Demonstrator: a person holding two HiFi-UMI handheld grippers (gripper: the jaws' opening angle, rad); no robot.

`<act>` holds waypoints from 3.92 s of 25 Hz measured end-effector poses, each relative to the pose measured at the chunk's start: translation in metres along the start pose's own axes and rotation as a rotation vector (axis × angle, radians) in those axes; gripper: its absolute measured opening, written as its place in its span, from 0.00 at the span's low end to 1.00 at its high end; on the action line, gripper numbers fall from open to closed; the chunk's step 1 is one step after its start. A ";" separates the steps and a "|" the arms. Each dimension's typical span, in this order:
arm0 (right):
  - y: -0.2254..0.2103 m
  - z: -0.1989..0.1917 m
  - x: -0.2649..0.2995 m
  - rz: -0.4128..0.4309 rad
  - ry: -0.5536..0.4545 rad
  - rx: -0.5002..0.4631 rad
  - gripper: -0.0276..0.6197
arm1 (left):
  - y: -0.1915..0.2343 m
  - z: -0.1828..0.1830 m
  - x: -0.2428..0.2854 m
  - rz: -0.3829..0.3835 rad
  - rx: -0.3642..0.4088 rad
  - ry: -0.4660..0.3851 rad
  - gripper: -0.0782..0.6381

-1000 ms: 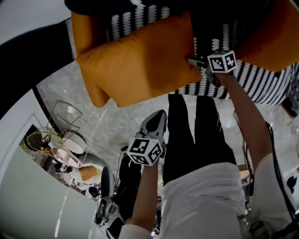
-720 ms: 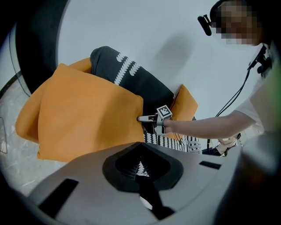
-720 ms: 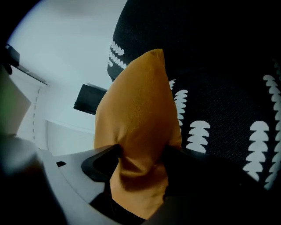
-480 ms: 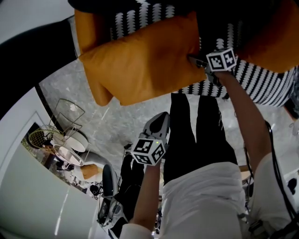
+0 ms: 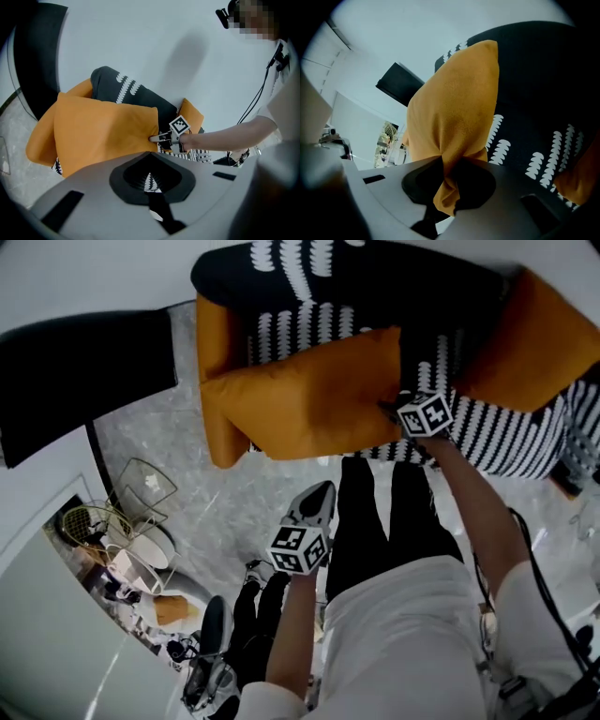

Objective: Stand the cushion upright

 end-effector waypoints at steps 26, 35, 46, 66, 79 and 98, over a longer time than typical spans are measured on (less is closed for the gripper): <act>0.064 0.066 -0.175 -0.300 0.113 -0.226 0.11 | -0.032 0.056 -0.125 0.076 0.051 -0.247 0.11; 0.075 0.101 -0.216 -0.356 0.245 -0.487 0.11 | -0.044 0.059 -0.129 0.079 0.051 -0.298 0.11; 0.051 0.128 -0.253 -0.456 0.393 -0.680 0.11 | -0.072 0.079 -0.114 0.045 0.090 -0.310 0.11; 0.004 0.203 -0.292 -0.648 0.476 -0.934 0.11 | -0.091 0.089 -0.096 0.036 0.156 -0.208 0.11; 0.003 0.239 -0.344 -0.965 -0.003 -0.786 0.13 | -0.088 0.103 -0.080 -0.013 0.203 -0.136 0.11; 0.021 0.130 -0.404 -0.590 -0.347 -0.134 0.13 | -0.071 0.126 -0.075 -0.150 0.326 -0.059 0.11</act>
Point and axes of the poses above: the fingertips, and each gripper's own axes: x forward along the fingers, y to its left, z out of its top, the point moved 2 cm from there along -x, backward along the fingers, and after that the axes turned 9 degrees about y, right-handed, at the moved point
